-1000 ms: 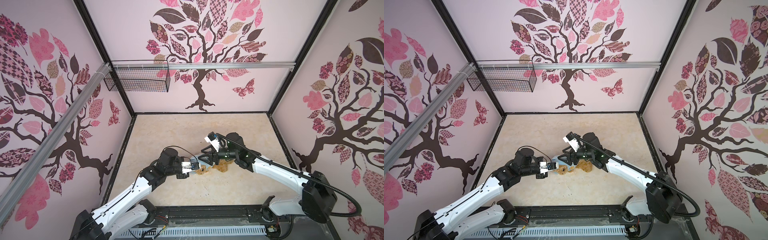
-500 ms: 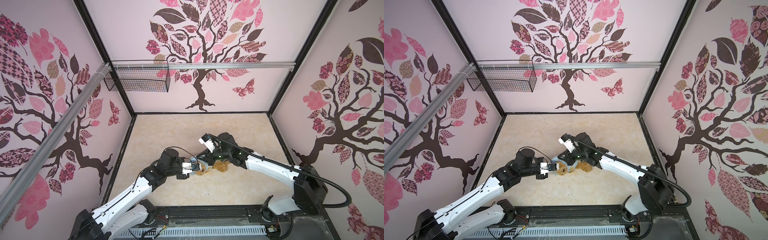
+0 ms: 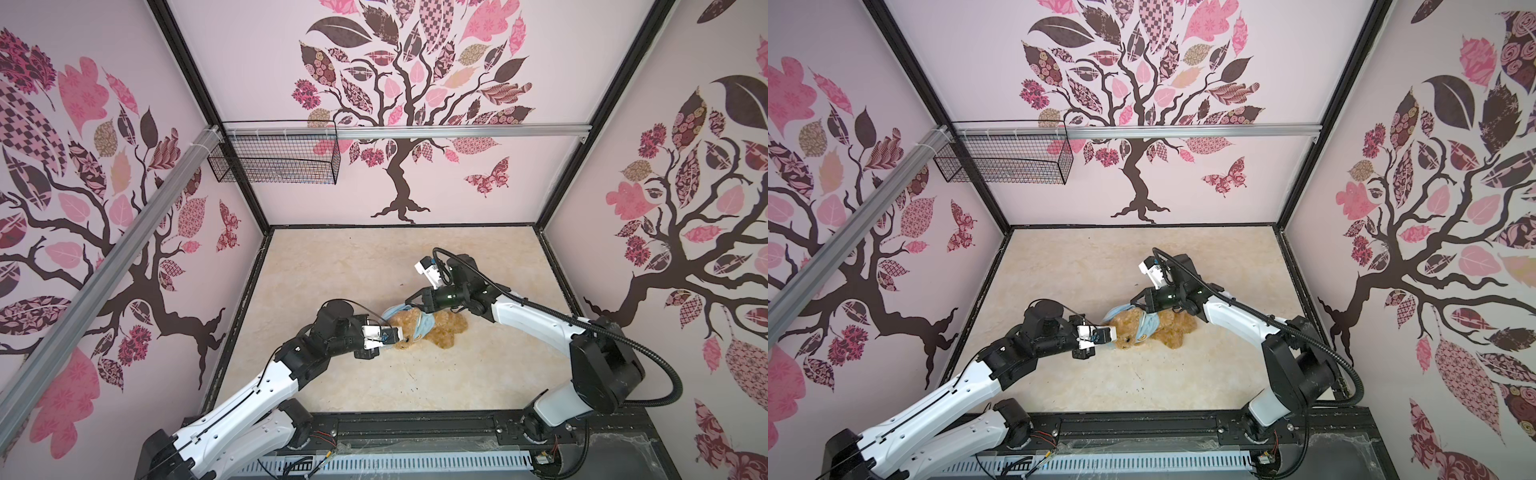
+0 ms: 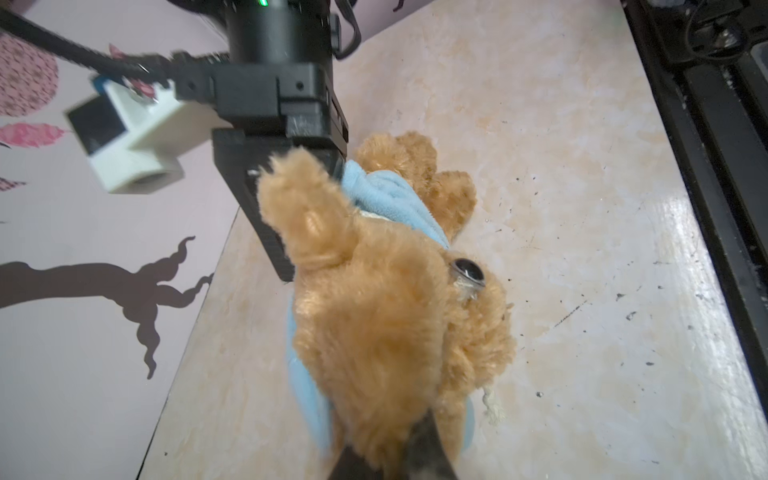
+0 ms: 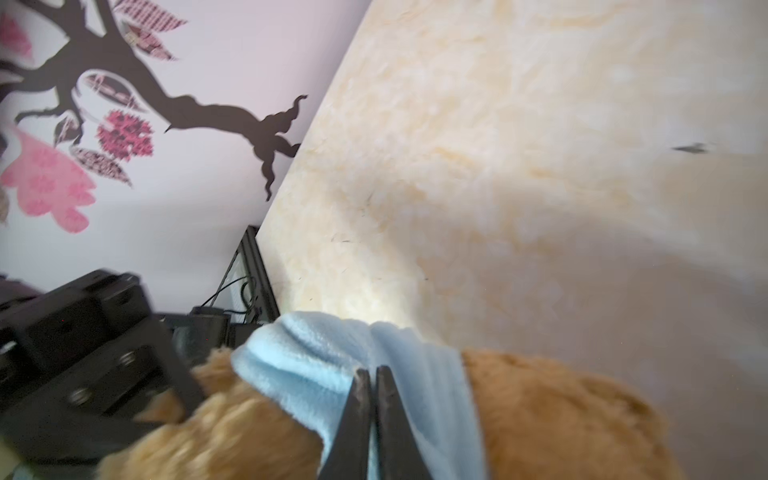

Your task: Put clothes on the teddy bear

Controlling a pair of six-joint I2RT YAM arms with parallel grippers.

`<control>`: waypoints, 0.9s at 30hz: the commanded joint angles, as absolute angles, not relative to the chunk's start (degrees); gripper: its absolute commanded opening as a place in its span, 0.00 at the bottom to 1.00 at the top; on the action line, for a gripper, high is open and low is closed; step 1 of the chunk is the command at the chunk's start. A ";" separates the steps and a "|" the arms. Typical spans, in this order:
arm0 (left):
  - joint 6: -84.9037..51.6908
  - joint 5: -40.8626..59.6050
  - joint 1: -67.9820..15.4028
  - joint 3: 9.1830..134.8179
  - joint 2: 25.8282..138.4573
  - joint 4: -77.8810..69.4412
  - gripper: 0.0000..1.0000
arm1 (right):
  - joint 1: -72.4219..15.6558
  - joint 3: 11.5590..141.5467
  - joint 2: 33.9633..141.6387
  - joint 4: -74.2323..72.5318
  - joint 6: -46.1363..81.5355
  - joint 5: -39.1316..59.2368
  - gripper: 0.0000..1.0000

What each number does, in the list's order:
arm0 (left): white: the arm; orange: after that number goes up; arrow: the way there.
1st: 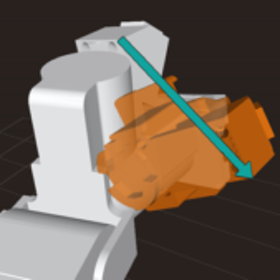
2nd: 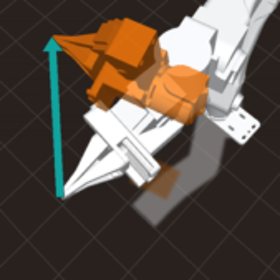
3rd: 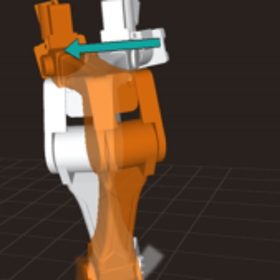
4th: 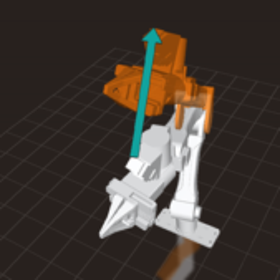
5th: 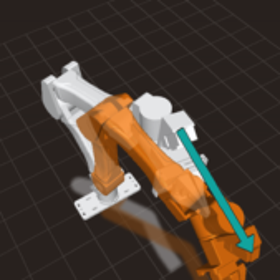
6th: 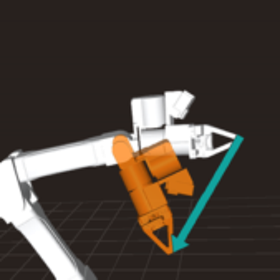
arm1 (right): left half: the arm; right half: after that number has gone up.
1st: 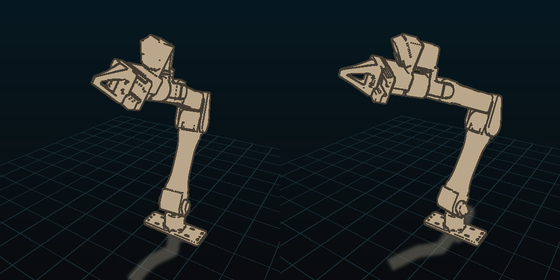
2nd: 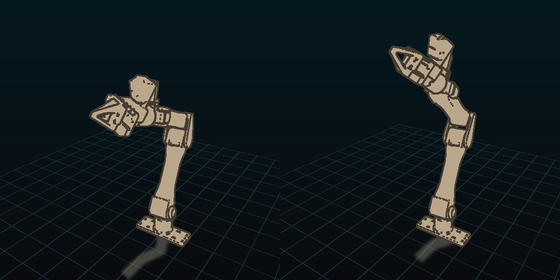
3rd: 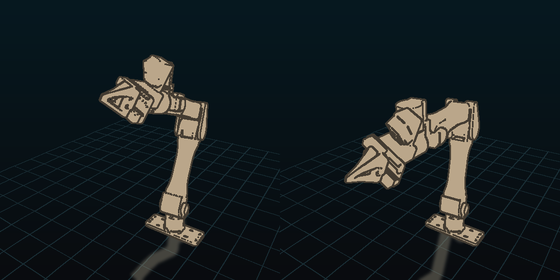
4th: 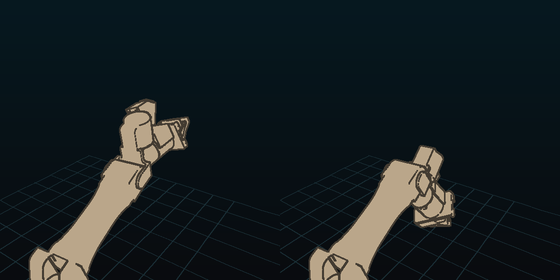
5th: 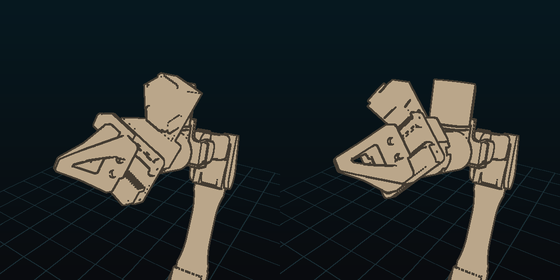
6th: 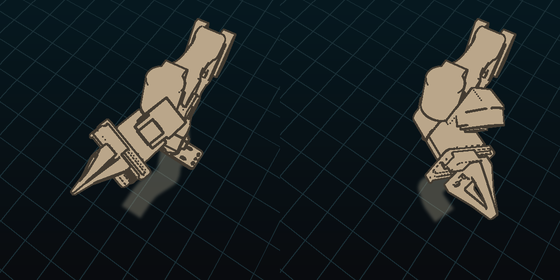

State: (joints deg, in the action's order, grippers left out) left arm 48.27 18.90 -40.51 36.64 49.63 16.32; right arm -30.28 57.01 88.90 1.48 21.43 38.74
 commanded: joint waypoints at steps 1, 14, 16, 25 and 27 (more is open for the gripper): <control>48.10 21.73 -40.79 34.96 48.33 18.13 0.00 | -27.45 58.82 90.18 4.43 21.12 30.21 0.10; -3.42 5.75 -40.79 37.45 49.82 10.85 0.00 | -26.79 54.49 75.60 4.12 17.27 23.77 0.44; -19.96 -1.18 -40.72 40.01 51.89 14.51 0.00 | -29.38 50.23 71.00 0.57 18.30 23.38 0.47; -61.15 0.86 -40.84 38.85 58.28 13.82 0.00 | -49.86 36.34 64.04 -15.54 29.92 18.70 0.53; -65.73 1.42 -40.87 36.59 57.84 10.58 0.00 | -53.57 34.64 65.08 -18.64 31.14 16.48 0.53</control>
